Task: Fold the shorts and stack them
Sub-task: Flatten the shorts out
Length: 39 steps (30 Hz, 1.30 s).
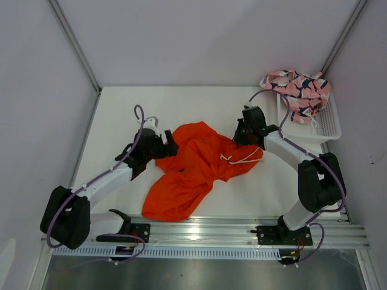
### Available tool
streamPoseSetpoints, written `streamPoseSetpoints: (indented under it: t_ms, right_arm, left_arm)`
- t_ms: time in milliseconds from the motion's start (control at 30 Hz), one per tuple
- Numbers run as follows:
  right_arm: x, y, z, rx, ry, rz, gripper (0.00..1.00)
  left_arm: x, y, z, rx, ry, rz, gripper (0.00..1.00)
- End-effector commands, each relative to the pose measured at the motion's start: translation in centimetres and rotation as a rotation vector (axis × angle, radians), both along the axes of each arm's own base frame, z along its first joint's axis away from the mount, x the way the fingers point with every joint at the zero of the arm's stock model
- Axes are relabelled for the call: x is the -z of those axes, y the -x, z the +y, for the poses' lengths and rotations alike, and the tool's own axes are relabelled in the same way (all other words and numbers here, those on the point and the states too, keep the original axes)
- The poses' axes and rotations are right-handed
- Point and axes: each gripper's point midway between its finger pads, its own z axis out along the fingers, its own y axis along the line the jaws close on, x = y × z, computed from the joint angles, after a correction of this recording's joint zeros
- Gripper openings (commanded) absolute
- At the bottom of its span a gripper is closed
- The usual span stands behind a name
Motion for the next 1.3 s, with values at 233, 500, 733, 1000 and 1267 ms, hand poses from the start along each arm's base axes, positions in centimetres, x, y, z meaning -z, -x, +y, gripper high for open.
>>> streamPoseSetpoints:
  t_ms: [233, 500, 733, 1000, 1267]
  right_arm:
    - [-2.3, 0.2, 2.0, -0.072, -0.028, -0.077, 0.0]
    - [-2.8, 0.0, 2.6, -0.079, -0.036, -0.085, 0.0]
    - [-2.7, -0.4, 2.7, -0.075, -0.03, -0.081, 0.0]
    - [-2.6, -1.1, 2.9, -0.054, -0.059, -0.088, 0.0]
    - [-1.8, -2.8, 1.8, -0.008, -0.182, -0.065, 0.0]
  left_arm:
    - [-2.4, -2.1, -10.9, 0.365, 0.108, -0.017, 0.99]
    - [0.4, -2.5, -15.0, 0.41, 0.038, 0.078, 0.99]
    - [3.3, -2.4, -15.3, 0.39, -0.008, 0.199, 0.88]
    - [4.0, -2.5, -12.2, 0.278, -0.071, 0.206, 0.0]
    - [-5.4, -2.2, -5.4, 0.132, 0.097, -0.198, 0.0]
